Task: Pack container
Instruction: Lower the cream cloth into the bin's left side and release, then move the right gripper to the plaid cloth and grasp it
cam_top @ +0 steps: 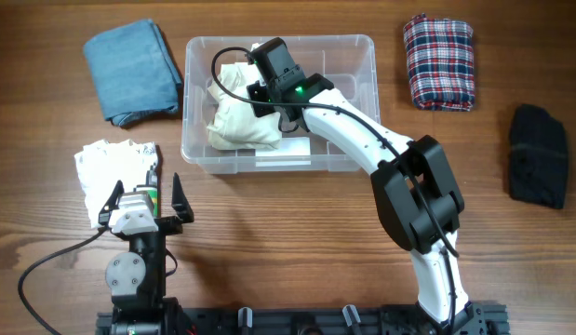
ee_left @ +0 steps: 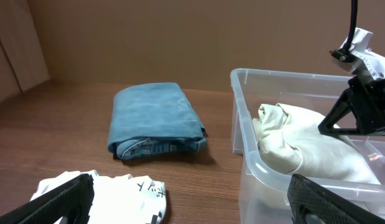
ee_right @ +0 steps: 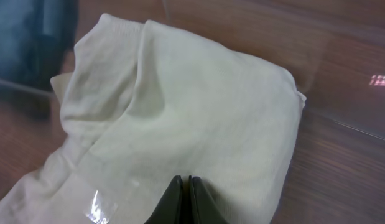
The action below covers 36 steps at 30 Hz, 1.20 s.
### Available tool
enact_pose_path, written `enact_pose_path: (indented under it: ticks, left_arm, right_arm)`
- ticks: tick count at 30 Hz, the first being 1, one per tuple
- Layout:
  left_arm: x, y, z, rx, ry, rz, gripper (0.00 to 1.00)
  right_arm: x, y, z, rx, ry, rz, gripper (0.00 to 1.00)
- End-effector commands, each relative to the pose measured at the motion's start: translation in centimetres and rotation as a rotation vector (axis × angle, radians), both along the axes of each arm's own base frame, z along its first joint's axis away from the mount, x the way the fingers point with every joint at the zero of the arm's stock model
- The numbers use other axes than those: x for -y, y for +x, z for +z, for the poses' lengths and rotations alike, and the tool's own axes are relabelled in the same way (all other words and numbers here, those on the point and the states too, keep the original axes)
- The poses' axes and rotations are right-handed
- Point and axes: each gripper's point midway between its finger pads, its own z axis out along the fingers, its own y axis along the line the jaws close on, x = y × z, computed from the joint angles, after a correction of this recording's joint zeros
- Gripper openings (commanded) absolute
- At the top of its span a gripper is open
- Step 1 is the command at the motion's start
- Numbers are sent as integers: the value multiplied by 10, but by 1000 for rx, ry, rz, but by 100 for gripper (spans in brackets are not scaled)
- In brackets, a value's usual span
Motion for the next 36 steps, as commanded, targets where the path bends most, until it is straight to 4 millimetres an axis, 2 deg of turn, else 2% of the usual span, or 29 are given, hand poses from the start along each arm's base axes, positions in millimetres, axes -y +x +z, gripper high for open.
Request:
enact_pose_path:
  ticks: [1, 8, 10, 11, 13, 15, 16, 17, 19, 20, 22, 24, 25, 27, 29, 32, 36]
  left_arm:
    - [0, 0, 0, 6, 5, 0, 100]
    - [0, 0, 0, 6, 5, 0, 100]
    - [0, 0, 0, 6, 5, 0, 100]
    - [0, 0, 0, 6, 5, 0, 100]
    - [0, 0, 0, 6, 5, 0, 100]
    - [0, 0, 0, 6, 5, 0, 100]
    - [0, 0, 0, 6, 5, 0, 100]
    - [0, 0, 0, 6, 5, 0, 100]
    - [0, 0, 0, 6, 5, 0, 100]
    - [0, 0, 0, 6, 5, 0, 100]
    - [0, 0, 0, 6, 5, 0, 100]
    - [0, 0, 0, 6, 5, 0, 100]
    - [0, 0, 0, 6, 5, 0, 100]
    - [0, 0, 0, 6, 5, 0, 100]
    - [0, 0, 0, 6, 5, 0, 100]
    - [0, 0, 0, 6, 5, 0, 100]
    - [0, 0, 0, 6, 5, 0, 100]
  right_arm:
    - [-7, -7, -8, -23, -18, 50, 5]
    - [-12, -18, -11, -50, -21, 123, 5]
    - [-14, -18, 1, -40, -3, 128, 10]
    - [-14, -17, 10, -29, 3, 128, 18]
    - [-16, -12, 51, 28, 37, 128, 35]
    - [-13, -8, 95, 94, 78, 120, 59]
    - [-10, -7, 123, 135, 104, 115, 69]
    - [-6, -7, 142, 166, 122, 110, 75]
    - [8, -10, 184, 229, 158, 93, 96]
    - [16, -12, 201, 252, 170, 84, 100]
    - [34, -16, 227, 300, 169, 79, 100]
    - [67, -14, 250, 350, 132, 19, 100]
    - [91, -9, 257, 368, 99, -51, 100]
    - [135, 4, 254, 348, 64, -185, 100]
    - [185, 15, 235, 272, 47, -312, 100]
    - [245, 25, 200, 149, 57, -443, 100]
    - [314, 35, 161, 27, 84, -548, 100]
